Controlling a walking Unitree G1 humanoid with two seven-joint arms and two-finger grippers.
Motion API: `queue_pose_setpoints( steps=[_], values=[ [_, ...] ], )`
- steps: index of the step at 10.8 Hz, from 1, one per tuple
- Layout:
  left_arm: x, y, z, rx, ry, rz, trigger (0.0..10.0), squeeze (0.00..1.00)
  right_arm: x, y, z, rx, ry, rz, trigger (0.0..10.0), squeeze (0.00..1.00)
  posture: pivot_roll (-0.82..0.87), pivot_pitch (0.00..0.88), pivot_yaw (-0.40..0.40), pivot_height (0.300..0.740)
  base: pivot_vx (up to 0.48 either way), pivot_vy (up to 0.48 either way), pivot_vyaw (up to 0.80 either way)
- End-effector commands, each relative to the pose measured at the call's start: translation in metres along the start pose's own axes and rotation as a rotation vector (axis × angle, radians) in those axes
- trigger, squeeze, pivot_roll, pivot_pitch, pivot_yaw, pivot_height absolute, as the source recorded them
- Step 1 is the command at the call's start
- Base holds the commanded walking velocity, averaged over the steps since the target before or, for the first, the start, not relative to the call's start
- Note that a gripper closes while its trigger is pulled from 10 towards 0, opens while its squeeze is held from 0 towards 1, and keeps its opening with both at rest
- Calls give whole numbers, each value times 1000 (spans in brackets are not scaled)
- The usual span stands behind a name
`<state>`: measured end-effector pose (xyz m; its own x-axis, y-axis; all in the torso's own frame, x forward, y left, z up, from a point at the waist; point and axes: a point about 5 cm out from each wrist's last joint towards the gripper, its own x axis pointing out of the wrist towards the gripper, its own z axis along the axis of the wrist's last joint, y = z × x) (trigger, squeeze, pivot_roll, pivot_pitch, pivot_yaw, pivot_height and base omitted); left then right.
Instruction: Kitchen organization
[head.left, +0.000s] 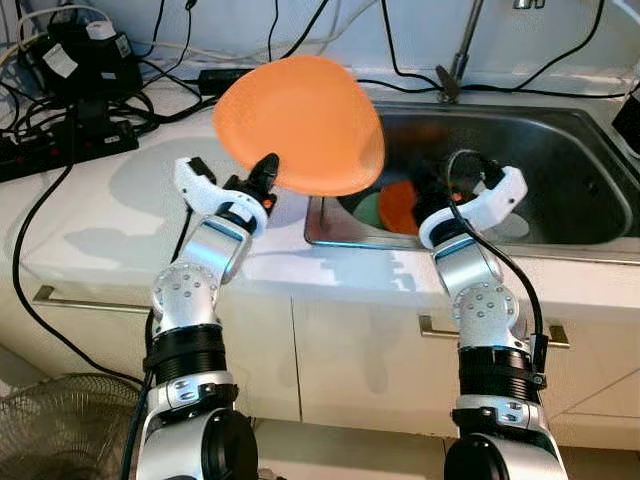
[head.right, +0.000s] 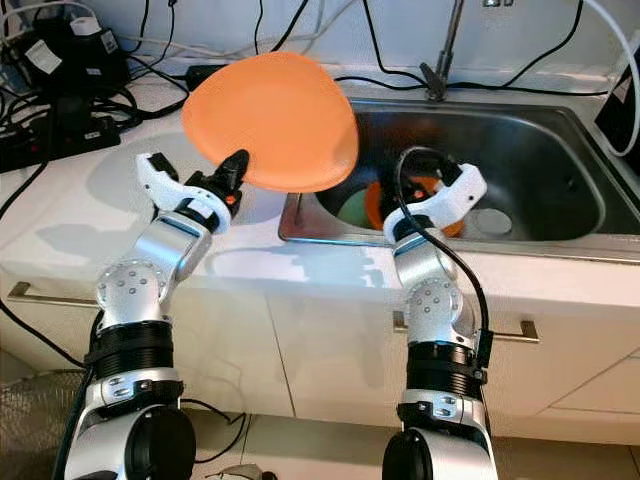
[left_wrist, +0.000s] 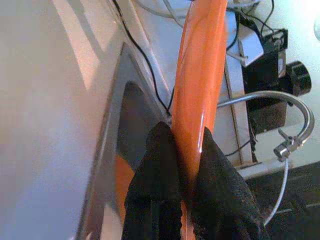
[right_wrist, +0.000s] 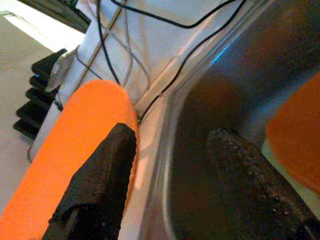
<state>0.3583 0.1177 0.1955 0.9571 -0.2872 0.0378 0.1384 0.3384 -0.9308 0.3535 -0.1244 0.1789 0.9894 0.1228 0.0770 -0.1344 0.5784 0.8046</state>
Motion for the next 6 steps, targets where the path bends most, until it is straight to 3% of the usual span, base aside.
queue_pose_setpoints(
  steps=[1,2,6],
  values=[
    [10,-31,-15,-44,33,-124,10000,0,2,20,-6,108,3,61,10000,0,107,0,69,740,0,0,0],
    [11,-33,-19,-43,52,-132,10000,0,1,22,-7,162,25,85,10000,0,105,0,74,740,0,0,0],
    [9,-39,-33,-32,126,-164,10000,0,-1,26,-10,165,66,122,10000,0,106,0,75,740,0,0,0]
  ],
)
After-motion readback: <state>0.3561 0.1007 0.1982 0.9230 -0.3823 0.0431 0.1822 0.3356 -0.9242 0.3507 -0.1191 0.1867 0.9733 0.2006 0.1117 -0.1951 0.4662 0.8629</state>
